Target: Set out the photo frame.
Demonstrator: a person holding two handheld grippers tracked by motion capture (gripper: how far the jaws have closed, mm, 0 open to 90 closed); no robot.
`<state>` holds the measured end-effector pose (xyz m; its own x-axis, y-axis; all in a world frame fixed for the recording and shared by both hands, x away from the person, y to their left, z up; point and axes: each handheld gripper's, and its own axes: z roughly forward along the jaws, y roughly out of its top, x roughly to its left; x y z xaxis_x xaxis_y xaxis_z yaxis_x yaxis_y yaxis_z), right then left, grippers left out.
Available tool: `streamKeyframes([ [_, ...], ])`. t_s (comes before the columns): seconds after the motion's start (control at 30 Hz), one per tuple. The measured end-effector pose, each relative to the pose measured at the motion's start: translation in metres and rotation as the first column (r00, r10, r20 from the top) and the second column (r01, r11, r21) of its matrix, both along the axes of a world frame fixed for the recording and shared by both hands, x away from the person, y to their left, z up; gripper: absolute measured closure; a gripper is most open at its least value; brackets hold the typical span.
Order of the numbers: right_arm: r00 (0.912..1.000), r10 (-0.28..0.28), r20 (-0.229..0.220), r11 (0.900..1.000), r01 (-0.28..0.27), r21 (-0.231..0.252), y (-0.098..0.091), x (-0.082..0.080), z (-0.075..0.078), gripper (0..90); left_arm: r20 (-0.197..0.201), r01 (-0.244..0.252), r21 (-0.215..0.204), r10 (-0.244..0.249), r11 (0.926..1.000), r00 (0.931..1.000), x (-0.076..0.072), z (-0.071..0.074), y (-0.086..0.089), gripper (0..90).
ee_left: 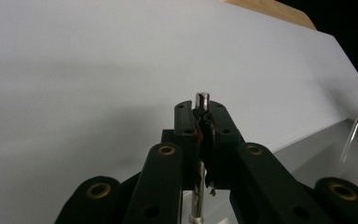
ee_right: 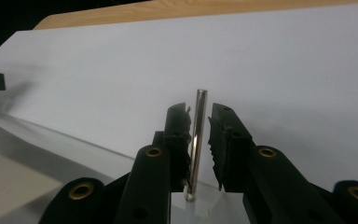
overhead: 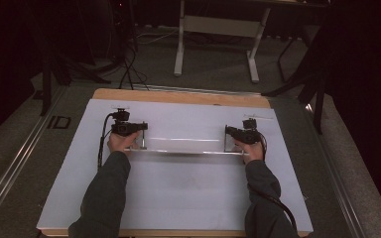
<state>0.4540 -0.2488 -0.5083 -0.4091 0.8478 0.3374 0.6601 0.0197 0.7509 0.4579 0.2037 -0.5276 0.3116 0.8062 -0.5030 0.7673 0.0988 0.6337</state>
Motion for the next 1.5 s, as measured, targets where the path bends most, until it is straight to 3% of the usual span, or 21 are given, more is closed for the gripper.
streamKeyframes([
  [0.13, 0.9992, 0.024, 0.033, 0.9997, -0.023, -0.011, -0.007, -0.008, 0.003, 72.5, 0.001, 0.009, 0.004, -0.009, 1.0, 1.0, 0.0, 0.001, 0.0, 85.0],
  [0.3, 0.9951, 0.064, 0.075, 0.9965, -0.06, -0.058, -0.016, -0.025, 0.002, 68.9, 0.001, 0.007, 0.006, -0.007, 1.0, 1.0, 0.0, 0.001, 0.0, 85.0],
  [0.6, 0.9904, 0.079, 0.113, 0.9938, -0.069, -0.087, -0.026, -0.045, -0.005, 66.2, 0.002, 0.007, 0.003, -0.007, 1.0, 1.0, 0.0, 0.0, 0.0, 84.9],
  [0.73, 0.9864, 0.118, 0.115, 0.9878, -0.104, -0.116, -0.028, -0.051, -0.007, 65.0, 0.002, 0.006, -0.003, -0.006, 1.0, 1.0, 0.0, 0.0, 0.001, 84.9],
  [0.93, 0.9789, 0.163, 0.123, 0.975, -0.141, -0.172, -0.034, -0.059, -0.012, 52.7, 0.003, 0.005, 0.0, -0.005, 1.0, 1.0, 0.0, 0.0, 0.0, 84.9],
  [1.13, 0.9629, 0.229, 0.143, 0.9647, -0.205, -0.166, -0.031, -0.063, -0.013, 44.2, 0.001, 0.003, -0.006, -0.003, 1.0, 1.0, 0.0, 0.0, 0.001, 84.9],
  [1.2, 0.9503, 0.257, 0.176, 0.9593, -0.229, -0.165, -0.025, -0.065, -0.009, 40.5, 0.001, 0.004, -0.006, -0.004, 1.0, 1.0, 0.0, 0.0, 0.001, 84.8],
  [1.3, 0.9446, 0.265, 0.193, 0.9581, -0.236, -0.163, -0.022, -0.065, -0.007, 39.3, 0.002, 0.005, -0.005, -0.005, 1.0, 1.0, 0.0, 0.0, 0.001, 84.9],
  [1.5, 0.9173, 0.32, 0.237, 0.9436, -0.286, -0.166, -0.012, -0.066, -0.004, 35.8, 0.003, 0.007, -0.012, -0.007, 0.9999, 1.0, 0.0, -0.001, 0.001, 84.8],
])
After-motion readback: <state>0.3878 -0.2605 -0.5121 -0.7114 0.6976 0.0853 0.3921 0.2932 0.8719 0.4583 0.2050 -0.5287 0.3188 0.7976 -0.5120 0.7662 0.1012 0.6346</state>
